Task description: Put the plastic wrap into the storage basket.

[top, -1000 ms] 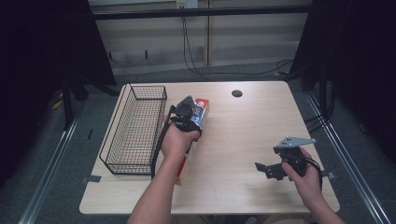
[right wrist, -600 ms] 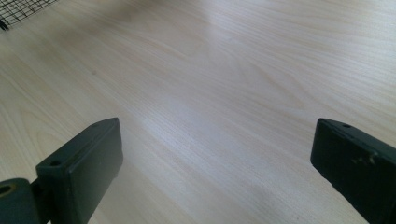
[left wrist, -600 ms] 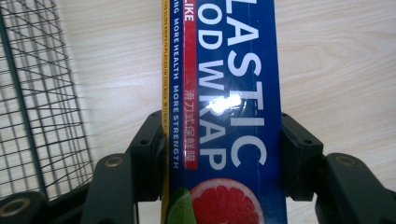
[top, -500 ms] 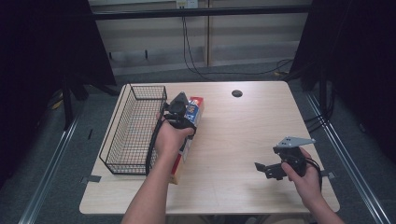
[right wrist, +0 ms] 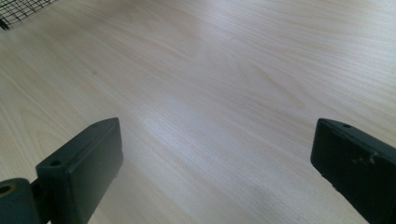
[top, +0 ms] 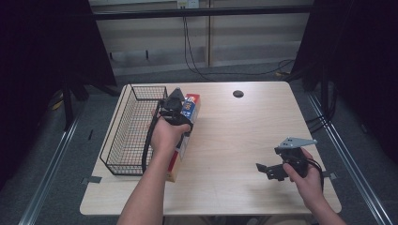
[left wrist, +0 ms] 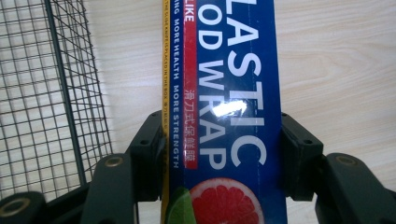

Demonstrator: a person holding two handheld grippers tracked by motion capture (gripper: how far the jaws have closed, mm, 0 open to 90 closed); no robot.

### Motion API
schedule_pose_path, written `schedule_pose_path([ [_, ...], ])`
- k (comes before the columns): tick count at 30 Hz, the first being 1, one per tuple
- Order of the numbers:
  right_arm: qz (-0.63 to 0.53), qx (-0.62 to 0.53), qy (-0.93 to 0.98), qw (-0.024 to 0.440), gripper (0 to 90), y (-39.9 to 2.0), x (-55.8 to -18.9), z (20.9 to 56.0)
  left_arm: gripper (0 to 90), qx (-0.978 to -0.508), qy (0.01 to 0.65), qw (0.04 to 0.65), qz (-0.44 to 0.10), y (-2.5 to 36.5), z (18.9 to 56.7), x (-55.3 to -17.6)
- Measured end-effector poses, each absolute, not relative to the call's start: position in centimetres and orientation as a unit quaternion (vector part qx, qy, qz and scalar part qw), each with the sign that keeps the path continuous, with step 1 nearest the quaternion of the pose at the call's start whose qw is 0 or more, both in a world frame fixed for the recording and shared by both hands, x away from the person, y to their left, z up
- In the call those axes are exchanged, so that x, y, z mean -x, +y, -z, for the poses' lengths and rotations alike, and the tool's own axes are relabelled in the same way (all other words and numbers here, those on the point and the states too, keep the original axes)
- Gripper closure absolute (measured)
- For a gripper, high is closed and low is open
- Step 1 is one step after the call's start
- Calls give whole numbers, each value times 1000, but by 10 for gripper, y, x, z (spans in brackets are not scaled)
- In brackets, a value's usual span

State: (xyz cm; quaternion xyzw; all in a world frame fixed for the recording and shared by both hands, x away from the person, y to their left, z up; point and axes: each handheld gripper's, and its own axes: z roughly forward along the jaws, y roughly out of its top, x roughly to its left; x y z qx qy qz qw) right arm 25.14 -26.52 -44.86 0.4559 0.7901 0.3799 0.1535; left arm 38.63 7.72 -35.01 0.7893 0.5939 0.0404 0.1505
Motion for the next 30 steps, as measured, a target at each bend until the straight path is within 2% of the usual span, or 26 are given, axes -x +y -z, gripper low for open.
schedule_pose_path([
  [30,-379,-451,794,149,20,-263,-251,449,441,-775,610,155,-42,97,331,-388],
])
